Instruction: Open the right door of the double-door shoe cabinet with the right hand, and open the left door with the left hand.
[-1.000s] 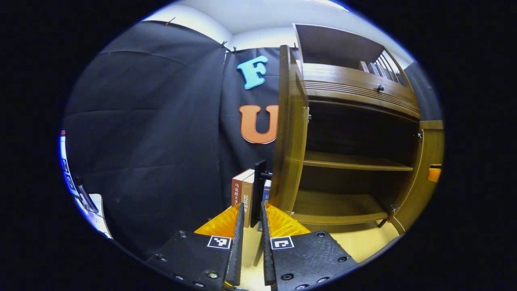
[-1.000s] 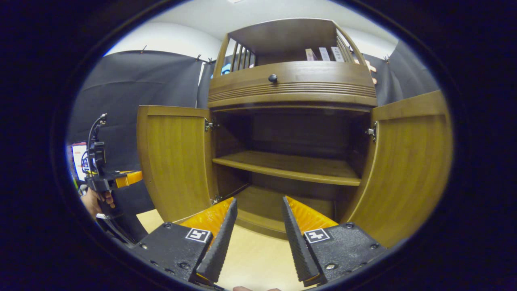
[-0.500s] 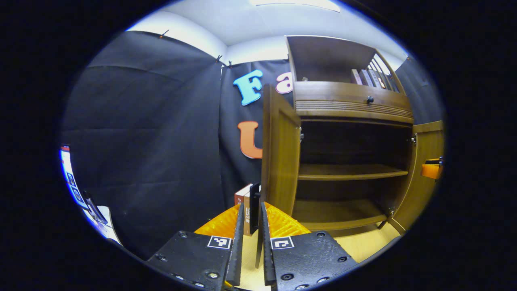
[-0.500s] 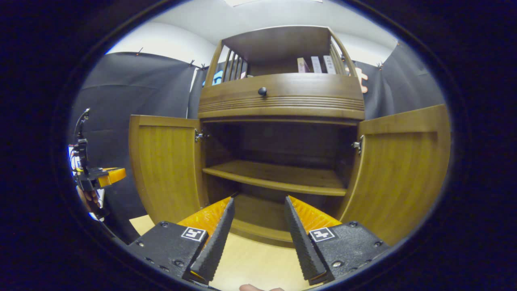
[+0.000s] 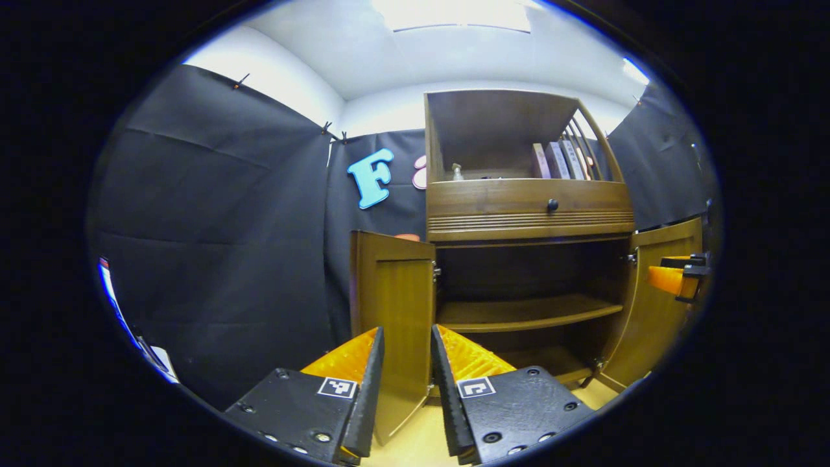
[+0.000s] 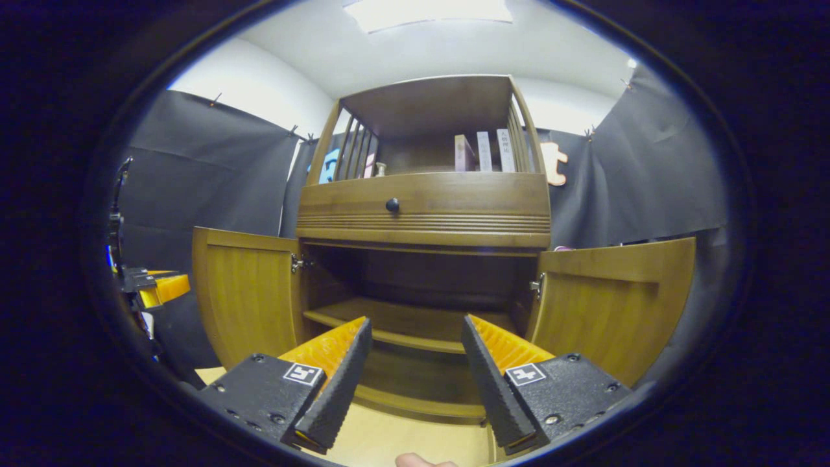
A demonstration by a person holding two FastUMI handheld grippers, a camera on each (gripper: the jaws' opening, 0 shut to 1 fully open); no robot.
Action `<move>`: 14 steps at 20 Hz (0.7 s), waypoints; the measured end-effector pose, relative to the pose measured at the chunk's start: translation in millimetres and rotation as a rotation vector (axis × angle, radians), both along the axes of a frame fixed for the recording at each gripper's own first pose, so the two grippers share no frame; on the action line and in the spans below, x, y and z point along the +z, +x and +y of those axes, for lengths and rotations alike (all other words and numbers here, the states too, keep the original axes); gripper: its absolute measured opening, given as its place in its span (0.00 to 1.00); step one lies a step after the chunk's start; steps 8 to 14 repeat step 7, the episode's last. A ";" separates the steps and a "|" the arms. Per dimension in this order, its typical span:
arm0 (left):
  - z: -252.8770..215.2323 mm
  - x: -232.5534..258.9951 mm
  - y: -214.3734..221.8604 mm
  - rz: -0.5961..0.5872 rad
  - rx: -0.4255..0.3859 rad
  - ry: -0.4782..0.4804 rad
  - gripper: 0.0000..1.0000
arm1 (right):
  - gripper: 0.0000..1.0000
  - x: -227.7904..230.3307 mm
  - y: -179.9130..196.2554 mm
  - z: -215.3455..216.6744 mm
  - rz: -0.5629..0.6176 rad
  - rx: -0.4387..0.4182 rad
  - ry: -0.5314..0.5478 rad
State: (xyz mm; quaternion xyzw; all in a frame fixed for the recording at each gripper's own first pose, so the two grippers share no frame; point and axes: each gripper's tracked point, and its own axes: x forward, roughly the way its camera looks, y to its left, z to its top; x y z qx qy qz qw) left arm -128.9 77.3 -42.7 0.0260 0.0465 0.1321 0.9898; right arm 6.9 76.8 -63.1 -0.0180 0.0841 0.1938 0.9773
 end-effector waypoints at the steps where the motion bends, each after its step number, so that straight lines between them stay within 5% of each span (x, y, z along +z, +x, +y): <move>1: -8.9 2.3 2.3 -0.003 -0.012 -0.010 0.55 | 0.88 0.8 -0.1 -1.8 -0.003 -0.001 -0.001; 2: -17.4 3.7 3.5 -0.006 -0.025 -0.020 0.62 | 0.90 4.0 0.1 -3.9 -0.010 -0.004 -0.003; 4: -35.2 5.9 8.5 -0.010 -0.054 -0.028 0.59 | 0.90 10.2 -0.1 -6.7 -0.032 -0.008 -0.003; 5: -39.9 5.3 10.8 -0.004 -0.053 -0.034 0.73 | 0.90 11.2 -0.9 -8.9 -0.040 -0.013 -0.002; 7: -50.1 3.0 16.0 0.007 -0.063 -0.048 0.82 | 0.88 10.0 -2.2 -9.5 -0.038 -0.013 0.009; 14: -50.1 3.0 16.0 0.007 -0.063 -0.048 0.82 | 0.88 10.0 -2.2 -9.5 -0.038 -0.013 0.009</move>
